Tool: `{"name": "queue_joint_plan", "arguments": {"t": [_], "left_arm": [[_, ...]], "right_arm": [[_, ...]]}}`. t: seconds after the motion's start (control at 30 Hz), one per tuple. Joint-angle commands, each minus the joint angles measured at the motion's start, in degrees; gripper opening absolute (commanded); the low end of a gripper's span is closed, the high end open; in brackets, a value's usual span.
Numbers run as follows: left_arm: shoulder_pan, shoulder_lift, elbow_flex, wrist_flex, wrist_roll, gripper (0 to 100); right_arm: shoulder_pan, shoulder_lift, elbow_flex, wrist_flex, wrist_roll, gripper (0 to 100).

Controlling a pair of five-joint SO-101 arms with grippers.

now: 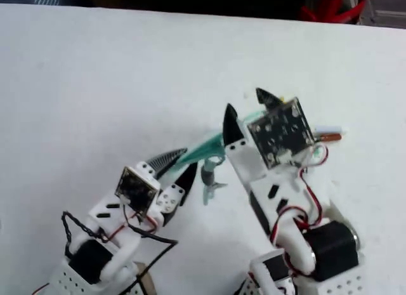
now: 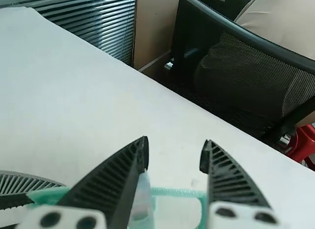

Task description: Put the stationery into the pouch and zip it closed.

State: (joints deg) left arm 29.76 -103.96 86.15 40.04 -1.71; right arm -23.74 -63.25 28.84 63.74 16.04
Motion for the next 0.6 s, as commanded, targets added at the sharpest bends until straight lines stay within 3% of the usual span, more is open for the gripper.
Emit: {"name": "queue_joint_plan", "arguments": {"t": [0.0, 0.27, 0.57], "left_arm": [[-0.8, -0.6, -0.8, -1.5, 0.8, 8], [-0.8, -0.6, -0.9, -3.0, 0.4, 3], [-0.7, -0.6, -0.9, -2.9, 0.4, 3]], "right_arm": [[-0.2, -1.6, 0.9, 0.0, 0.6, 17.3], [0.2, -2.5, 1.1, 3.6, 1.0, 17.3], [0.3, -2.5, 7.1, -0.4, 1.0, 17.3]]}}
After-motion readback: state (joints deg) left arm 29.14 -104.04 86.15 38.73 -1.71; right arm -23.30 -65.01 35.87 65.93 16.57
